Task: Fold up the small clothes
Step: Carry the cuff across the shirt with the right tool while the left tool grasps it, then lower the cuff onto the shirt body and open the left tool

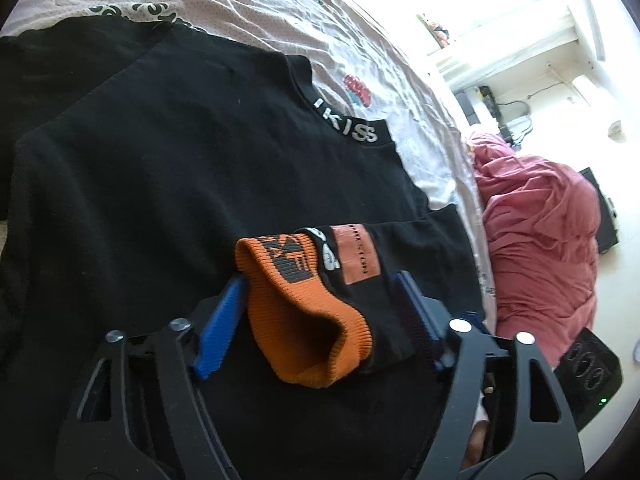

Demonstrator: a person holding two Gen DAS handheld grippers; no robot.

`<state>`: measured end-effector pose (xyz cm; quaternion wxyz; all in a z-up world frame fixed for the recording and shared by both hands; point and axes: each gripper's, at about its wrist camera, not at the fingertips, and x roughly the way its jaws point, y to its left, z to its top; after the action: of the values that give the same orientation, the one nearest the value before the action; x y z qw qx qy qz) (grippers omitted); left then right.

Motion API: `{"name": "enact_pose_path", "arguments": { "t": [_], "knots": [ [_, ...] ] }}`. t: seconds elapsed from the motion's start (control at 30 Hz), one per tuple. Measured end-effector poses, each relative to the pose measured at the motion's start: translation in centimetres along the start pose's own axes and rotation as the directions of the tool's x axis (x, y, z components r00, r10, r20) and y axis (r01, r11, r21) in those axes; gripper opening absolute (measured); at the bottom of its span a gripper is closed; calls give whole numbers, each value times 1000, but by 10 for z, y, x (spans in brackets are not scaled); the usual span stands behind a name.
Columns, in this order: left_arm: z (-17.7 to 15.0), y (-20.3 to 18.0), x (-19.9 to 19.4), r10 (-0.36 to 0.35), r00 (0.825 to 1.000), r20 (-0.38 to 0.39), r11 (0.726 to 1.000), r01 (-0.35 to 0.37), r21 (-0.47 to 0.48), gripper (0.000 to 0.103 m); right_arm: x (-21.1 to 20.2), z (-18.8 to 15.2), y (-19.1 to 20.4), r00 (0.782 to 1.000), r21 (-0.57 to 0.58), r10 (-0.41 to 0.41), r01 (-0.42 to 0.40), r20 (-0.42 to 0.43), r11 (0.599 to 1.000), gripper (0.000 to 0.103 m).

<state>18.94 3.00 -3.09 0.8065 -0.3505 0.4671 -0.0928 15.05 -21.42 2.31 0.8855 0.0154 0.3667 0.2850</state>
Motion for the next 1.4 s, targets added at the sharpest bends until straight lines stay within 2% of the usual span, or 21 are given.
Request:
{"name": "enact_pose_path", "arguments": {
  "t": [0.07, 0.13, 0.23, 0.43, 0.53, 0.7, 1.13, 1.4],
  "knots": [
    [0, -2, 1, 18, 1000, 9, 1000, -18, 16, 45, -4, -2, -5, 1000, 20, -9, 9, 3, 1000, 50],
    [1, -5, 1, 9, 1000, 19, 999, -10, 40, 14, -6, -3, -11, 1000, 39, -13, 13, 4, 999, 50],
    [3, -17, -3, 9, 999, 50, 995, -14, 95, 7, -11, -5, -18, 1000, 58, -19, 19, 8, 998, 50],
    [18, -46, -26, 4, 993, 121, 983, -26, 183, 5, -16, -7, -26, 1000, 80, -26, 26, 7, 996, 50],
    [33, -61, -53, 15, 980, 199, 973, -61, 225, 5, -19, -7, -29, 1000, 87, -28, 27, 11, 996, 50],
    [50, -63, -83, 22, 966, 259, 968, -85, 234, 5, -22, -4, -32, 999, 92, -44, 43, 14, 995, 50],
    [40, -19, -64, 78, 977, 199, 980, -112, 166, 5, -11, 7, -39, 990, 90, -137, 139, -23, 986, 50],
    [35, -9, -67, 112, 972, 207, 976, -147, 161, 6, -3, 18, -31, 991, 66, -132, 132, -11, 989, 50]
  ]
}}
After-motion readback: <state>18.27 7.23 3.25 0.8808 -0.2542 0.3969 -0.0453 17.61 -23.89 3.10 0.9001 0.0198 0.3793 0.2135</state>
